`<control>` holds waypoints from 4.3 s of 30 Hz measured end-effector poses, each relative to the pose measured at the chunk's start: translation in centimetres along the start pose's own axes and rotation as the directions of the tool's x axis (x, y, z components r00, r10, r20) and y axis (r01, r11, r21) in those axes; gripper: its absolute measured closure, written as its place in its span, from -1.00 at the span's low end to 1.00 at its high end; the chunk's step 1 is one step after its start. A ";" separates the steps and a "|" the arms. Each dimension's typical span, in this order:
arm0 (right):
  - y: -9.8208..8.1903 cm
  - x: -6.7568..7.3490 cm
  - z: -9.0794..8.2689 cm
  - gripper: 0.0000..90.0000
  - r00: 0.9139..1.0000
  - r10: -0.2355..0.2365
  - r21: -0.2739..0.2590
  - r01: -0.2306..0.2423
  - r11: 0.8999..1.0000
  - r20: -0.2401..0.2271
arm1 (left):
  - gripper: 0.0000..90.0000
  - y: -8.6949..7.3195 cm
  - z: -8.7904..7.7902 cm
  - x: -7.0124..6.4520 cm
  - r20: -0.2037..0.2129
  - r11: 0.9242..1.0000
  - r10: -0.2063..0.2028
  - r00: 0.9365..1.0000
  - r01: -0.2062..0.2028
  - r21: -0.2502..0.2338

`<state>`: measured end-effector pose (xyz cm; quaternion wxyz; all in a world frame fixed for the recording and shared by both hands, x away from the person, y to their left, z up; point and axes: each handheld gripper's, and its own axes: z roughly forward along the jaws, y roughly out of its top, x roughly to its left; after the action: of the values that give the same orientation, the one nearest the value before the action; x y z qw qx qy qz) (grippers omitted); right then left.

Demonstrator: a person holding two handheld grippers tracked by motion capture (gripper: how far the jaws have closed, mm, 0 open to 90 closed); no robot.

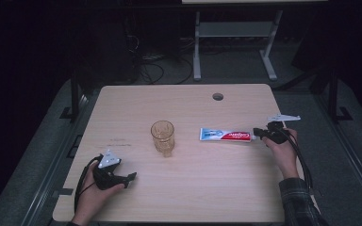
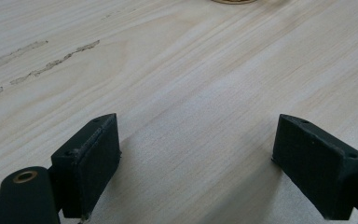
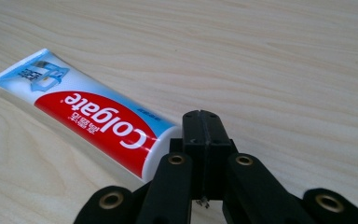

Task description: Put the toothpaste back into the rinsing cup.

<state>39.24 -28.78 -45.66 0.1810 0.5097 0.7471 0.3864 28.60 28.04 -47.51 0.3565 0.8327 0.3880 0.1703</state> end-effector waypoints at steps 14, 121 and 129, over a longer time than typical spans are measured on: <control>-0.4 0.0 0.2 1.00 1.000 -0.002 0.022 0.002 1.000 -0.013 | -0.69 0.0 0.0 0.0 0.000 1.000 0.000 1.000 0.000 -0.001; 8.3 7.1 5.7 -0.18 0.972 -0.147 0.213 0.186 0.959 -0.183 | -0.69 -0.1 -0.1 0.0 0.006 1.000 0.006 1.000 -0.006 0.001; 7.5 7.4 8.1 -0.21 0.972 -0.152 0.272 0.197 0.942 -0.180 | -0.69 -0.1 -0.1 0.0 0.007 1.000 0.004 1.000 -0.004 -0.001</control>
<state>46.18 -17.56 -44.16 0.0794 0.4304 0.8496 0.2944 28.51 28.13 -47.51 0.3579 0.8339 0.3850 0.1684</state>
